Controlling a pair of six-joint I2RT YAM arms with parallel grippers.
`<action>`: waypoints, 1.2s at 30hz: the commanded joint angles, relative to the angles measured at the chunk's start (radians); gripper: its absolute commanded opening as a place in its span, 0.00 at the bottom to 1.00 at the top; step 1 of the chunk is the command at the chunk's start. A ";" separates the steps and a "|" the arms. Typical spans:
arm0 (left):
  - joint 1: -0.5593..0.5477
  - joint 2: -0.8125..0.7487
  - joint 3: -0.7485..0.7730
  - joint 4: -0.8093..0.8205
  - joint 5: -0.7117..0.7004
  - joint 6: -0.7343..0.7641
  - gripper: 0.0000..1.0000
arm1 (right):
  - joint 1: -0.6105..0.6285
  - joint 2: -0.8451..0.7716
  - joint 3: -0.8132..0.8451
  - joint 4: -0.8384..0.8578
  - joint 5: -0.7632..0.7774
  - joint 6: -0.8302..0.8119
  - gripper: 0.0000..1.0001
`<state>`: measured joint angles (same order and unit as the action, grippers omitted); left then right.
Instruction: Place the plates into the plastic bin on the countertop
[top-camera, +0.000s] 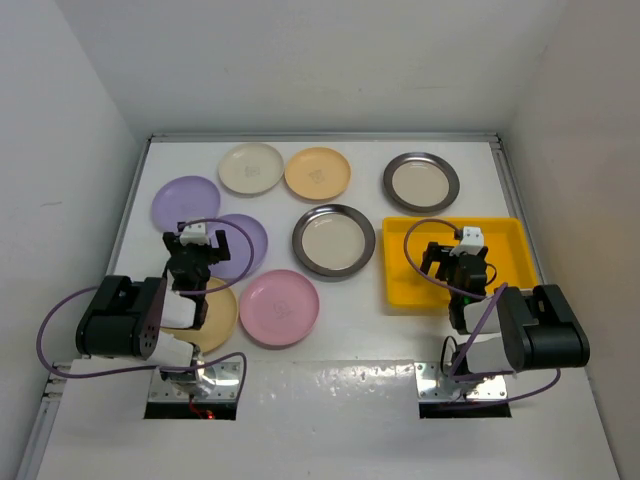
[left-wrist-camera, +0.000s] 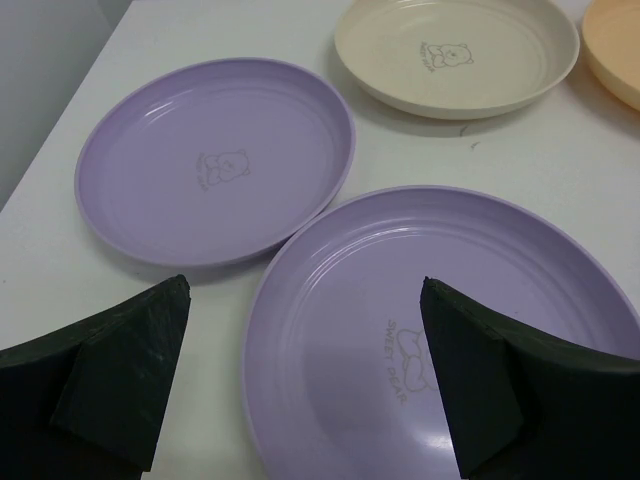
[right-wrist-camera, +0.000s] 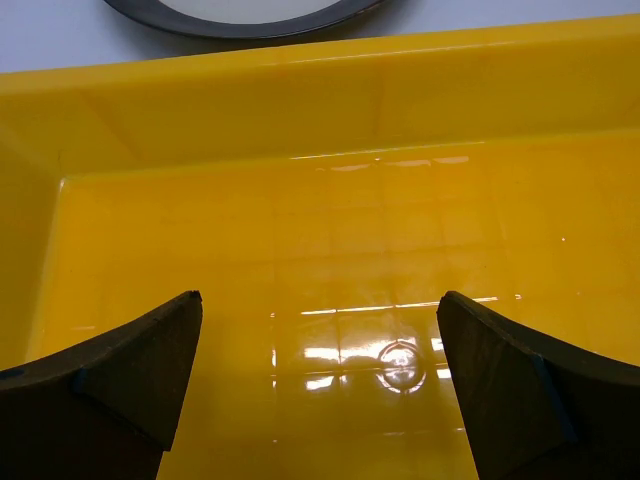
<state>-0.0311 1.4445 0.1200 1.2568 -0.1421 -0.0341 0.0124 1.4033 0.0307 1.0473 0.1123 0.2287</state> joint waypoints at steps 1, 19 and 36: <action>0.007 -0.010 0.004 0.027 0.004 0.003 0.99 | -0.003 -0.007 -0.037 0.060 0.004 0.009 1.00; 0.007 -0.145 1.085 -1.239 0.289 0.209 0.99 | 0.142 -0.105 1.373 -1.337 0.249 -0.160 1.00; -0.001 0.011 1.167 -1.429 0.559 0.146 0.79 | -0.370 0.853 1.957 -1.676 -0.392 0.478 0.59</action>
<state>-0.0265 1.4483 1.2461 -0.1818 0.3973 0.1215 -0.3466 2.3440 1.9427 -0.6270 -0.2726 0.6659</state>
